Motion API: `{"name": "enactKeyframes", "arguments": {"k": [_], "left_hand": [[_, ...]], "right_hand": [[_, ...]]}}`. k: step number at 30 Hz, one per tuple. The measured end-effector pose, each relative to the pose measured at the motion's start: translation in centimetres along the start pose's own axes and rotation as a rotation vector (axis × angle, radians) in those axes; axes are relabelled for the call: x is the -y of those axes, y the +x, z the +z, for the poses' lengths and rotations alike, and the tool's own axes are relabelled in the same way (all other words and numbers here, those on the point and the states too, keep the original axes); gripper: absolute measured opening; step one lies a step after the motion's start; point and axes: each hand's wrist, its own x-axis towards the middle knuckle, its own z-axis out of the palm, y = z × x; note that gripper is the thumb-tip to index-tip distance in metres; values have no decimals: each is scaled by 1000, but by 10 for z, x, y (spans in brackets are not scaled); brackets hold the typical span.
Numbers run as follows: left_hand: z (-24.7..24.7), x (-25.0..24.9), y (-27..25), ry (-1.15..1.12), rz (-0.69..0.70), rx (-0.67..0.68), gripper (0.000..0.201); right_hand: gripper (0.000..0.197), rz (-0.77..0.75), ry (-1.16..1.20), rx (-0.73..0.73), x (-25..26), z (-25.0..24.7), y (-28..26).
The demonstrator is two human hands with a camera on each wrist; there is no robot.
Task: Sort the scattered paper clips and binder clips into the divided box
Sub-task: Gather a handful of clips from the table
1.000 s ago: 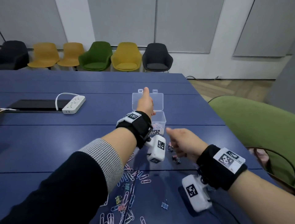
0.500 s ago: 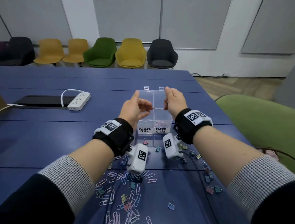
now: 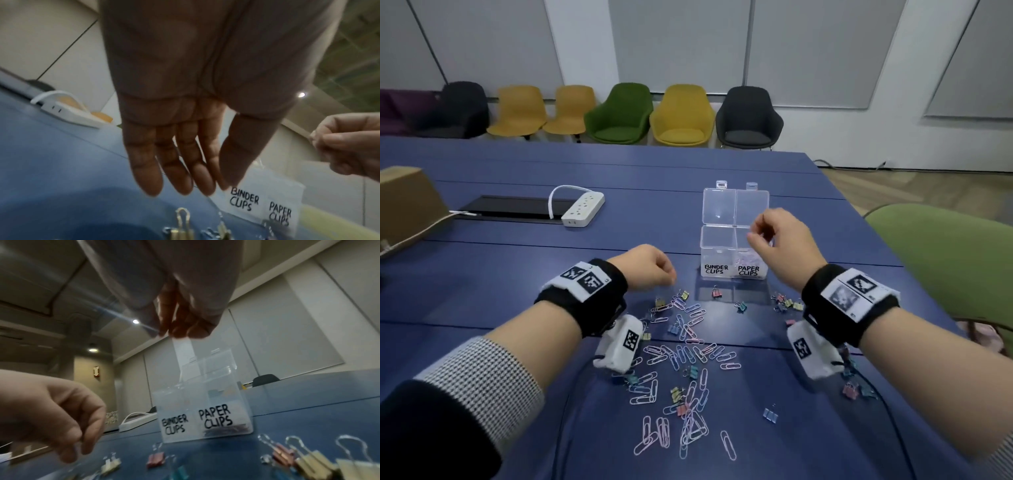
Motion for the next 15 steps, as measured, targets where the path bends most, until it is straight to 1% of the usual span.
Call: {"name": "enactKeyframes", "arguments": {"k": [1,3,4,5,6,9,13,15], "left_hand": [[-1,-1,-4,135,8,43,7],[0,-7,-12,277,56,84,11],[1,-10,-16,301,91,88,13],[3,-13,-20,310,131,88,15],[5,-15,-24,315,170,89,15],[16,-23,-33,376,262,115,10],[36,-31,-38,557,297,217,32],[42,-33,-37,601,303,239,38]], "right_hand": [[7,-19,-30,127,5,-1,-6],[6,-35,-132,485,14,1,-19],[13,-43,-195,649,19,4,-27],[21,-56,-258,770,23,7,-34],[29,-73,-308,845,28,10,-40],[42,-109,-368,953,39,22,-55],[41,-144,-455,970,50,32,-61],[38,-143,-480,960,52,35,-63]]}}
